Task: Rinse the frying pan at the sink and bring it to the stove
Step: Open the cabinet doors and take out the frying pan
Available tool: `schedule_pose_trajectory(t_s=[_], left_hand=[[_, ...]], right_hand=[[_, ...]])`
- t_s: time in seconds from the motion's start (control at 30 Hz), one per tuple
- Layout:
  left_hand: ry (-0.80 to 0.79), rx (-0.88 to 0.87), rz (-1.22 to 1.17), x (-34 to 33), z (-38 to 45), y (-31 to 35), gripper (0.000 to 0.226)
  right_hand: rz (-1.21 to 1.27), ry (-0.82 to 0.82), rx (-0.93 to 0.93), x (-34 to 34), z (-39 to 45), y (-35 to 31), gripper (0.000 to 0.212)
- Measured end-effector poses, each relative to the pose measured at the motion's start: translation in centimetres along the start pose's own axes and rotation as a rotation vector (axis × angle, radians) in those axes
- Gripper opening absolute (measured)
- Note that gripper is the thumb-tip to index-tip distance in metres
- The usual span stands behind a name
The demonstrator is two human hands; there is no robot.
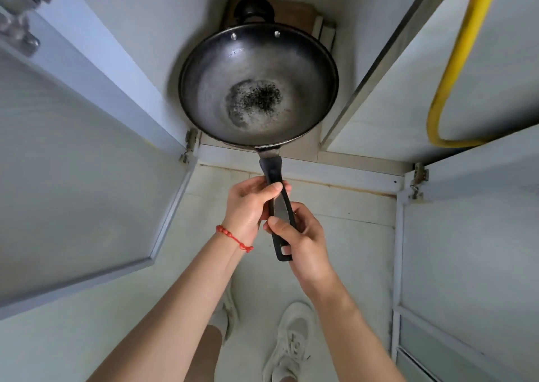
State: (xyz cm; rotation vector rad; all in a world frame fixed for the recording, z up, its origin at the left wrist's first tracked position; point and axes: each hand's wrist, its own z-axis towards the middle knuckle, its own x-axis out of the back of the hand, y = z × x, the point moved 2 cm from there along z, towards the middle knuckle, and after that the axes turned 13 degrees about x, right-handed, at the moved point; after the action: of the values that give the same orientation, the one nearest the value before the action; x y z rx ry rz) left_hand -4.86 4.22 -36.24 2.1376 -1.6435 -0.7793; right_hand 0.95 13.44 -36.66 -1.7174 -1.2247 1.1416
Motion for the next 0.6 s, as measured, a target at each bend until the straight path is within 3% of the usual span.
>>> schedule_pose_trajectory(t_s=[0.33, 0.6], left_hand=[[-0.017, 0.064, 0.094, 1.4, -13.2, -1.5, 0.016], [-0.084, 0.077, 0.174, 5.0, -22.5, -2.2, 0.019]], right_hand=[[0.046, -0.027, -0.051, -2.1, -11.9, -5.4, 0.033], [0.030, 0.064, -0.036, -6.7, -21.7, -7.2, 0.034]])
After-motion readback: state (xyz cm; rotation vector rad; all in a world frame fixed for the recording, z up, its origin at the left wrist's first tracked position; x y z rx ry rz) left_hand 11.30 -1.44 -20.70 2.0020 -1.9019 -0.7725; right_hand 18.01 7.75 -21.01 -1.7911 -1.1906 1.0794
